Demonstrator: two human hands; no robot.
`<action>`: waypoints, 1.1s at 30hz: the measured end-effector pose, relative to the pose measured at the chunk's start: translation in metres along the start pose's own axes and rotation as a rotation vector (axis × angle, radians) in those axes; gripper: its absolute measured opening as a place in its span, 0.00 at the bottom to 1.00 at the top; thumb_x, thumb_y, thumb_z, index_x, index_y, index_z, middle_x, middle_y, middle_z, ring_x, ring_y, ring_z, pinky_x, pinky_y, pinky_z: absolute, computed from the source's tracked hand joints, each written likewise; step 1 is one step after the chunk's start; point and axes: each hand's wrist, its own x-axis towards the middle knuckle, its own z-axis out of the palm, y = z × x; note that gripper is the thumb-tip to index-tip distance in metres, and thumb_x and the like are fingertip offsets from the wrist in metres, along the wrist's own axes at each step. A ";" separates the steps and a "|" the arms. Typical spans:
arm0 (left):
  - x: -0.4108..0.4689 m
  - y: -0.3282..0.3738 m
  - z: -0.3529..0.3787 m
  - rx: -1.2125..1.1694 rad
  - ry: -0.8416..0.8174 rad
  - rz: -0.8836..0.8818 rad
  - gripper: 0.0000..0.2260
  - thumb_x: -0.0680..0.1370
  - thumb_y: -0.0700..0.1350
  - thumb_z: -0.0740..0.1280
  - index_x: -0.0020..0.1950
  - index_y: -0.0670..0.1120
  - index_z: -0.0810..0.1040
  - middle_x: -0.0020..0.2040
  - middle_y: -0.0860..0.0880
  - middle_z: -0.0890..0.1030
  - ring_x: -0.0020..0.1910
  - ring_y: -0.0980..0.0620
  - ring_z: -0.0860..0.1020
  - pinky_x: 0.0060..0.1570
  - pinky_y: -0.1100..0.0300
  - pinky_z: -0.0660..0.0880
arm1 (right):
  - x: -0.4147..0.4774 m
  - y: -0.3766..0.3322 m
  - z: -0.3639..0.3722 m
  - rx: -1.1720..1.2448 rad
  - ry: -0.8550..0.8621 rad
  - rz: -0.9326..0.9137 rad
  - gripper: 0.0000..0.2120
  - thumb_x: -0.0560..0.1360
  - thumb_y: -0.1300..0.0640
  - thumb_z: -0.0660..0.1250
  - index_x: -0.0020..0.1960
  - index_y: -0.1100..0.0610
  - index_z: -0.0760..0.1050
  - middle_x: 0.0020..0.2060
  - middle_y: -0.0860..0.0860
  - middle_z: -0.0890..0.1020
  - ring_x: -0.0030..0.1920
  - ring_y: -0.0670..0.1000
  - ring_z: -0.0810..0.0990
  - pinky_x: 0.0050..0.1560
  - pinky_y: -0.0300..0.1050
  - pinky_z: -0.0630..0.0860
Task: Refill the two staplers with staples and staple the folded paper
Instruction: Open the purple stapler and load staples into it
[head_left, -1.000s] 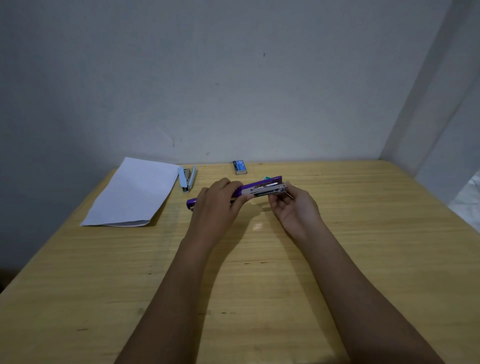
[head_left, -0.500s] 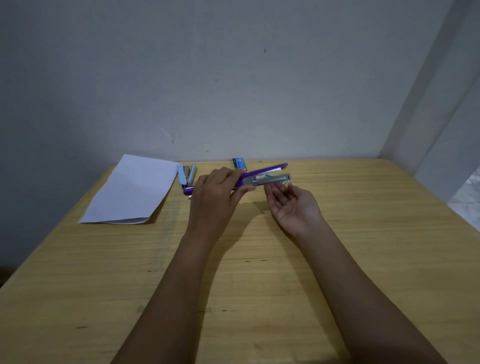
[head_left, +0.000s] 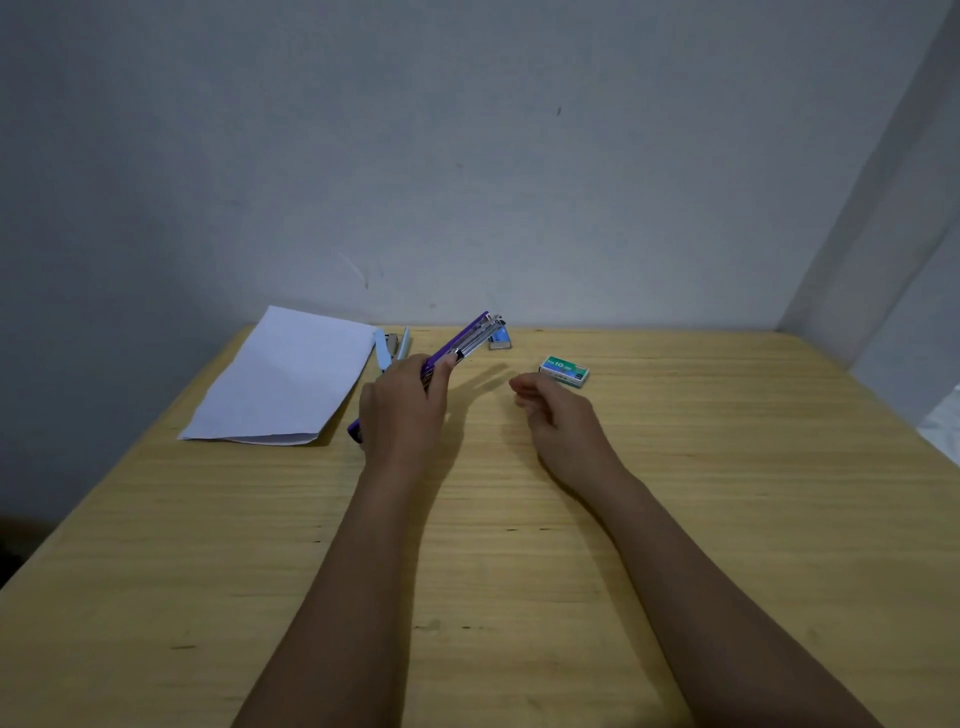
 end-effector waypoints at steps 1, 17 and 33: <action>0.000 0.000 0.000 0.003 0.004 -0.006 0.17 0.80 0.55 0.58 0.51 0.44 0.80 0.36 0.51 0.77 0.39 0.48 0.76 0.46 0.50 0.75 | 0.001 0.000 -0.001 0.004 0.022 -0.004 0.15 0.76 0.68 0.58 0.60 0.58 0.75 0.53 0.46 0.77 0.54 0.42 0.76 0.54 0.27 0.69; 0.003 0.002 0.000 -0.013 0.050 -0.025 0.15 0.78 0.53 0.61 0.48 0.44 0.81 0.37 0.47 0.81 0.37 0.47 0.77 0.44 0.50 0.75 | 0.046 0.004 0.004 -0.351 0.033 0.085 0.10 0.75 0.62 0.64 0.54 0.59 0.80 0.51 0.55 0.78 0.47 0.48 0.73 0.42 0.16 0.57; 0.006 -0.003 0.005 -0.045 0.076 -0.023 0.14 0.78 0.53 0.62 0.48 0.46 0.82 0.35 0.52 0.78 0.35 0.52 0.75 0.36 0.59 0.69 | 0.040 0.007 -0.025 0.846 0.088 0.355 0.06 0.77 0.66 0.61 0.46 0.60 0.76 0.37 0.54 0.78 0.35 0.47 0.74 0.35 0.34 0.74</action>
